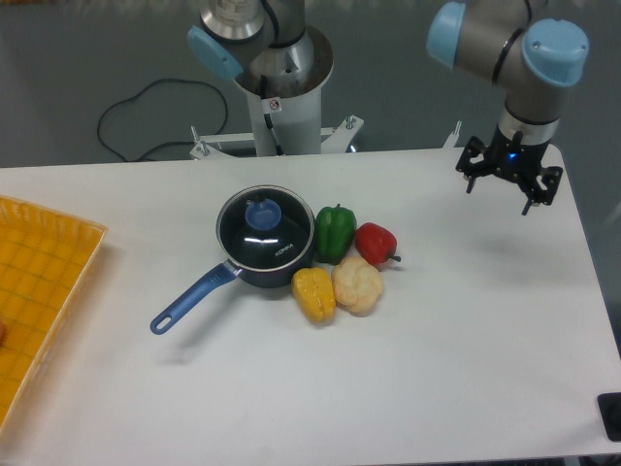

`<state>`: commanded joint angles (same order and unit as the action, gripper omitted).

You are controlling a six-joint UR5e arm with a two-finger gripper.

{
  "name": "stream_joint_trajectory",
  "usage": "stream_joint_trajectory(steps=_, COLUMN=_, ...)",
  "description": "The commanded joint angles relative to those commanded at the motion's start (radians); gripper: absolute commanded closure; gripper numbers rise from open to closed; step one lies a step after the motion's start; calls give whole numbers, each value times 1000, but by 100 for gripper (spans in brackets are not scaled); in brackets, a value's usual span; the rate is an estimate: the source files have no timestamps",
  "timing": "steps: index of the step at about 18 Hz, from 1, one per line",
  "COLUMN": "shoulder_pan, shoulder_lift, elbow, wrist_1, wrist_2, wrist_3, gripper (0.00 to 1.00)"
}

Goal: Open the lid
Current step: 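Move the open gripper across the table toward the saucepan lid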

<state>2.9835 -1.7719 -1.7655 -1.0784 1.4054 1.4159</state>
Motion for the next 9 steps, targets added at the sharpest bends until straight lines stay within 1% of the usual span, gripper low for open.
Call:
stream_joint_trajectory(steps=2, shoulder_pan=12, shoulder_lift=31, elbow=-43, wrist_1=2, wrist_2=-6, wrist_3=-5, gripper=0)
stream_joint_trajectory(steps=4, shoulder_pan=8, shoulder_lift=61, elbow=-72, wrist_1=2, wrist_2=1, wrist_3=-2, gripper=0)
stream_joint_trajectory(steps=5, shoulder_pan=3, shoulder_lift=86, elbow=-97, wrist_1=3, wrist_2=-2, wrist_3=0, gripper=0)
stream_joint_trajectory(steps=7, shoulder_pan=-17, shoulder_lift=126, elbow=-121, wrist_1=2, wrist_2=3, wrist_3=-5, gripper=0)
stream_joint_trajectory(steps=9, shoulder_pan=-64, shoulder_lift=166, elbow=-140, wrist_1=-2, wrist_2=9, wrist_3=-12, gripper=0)
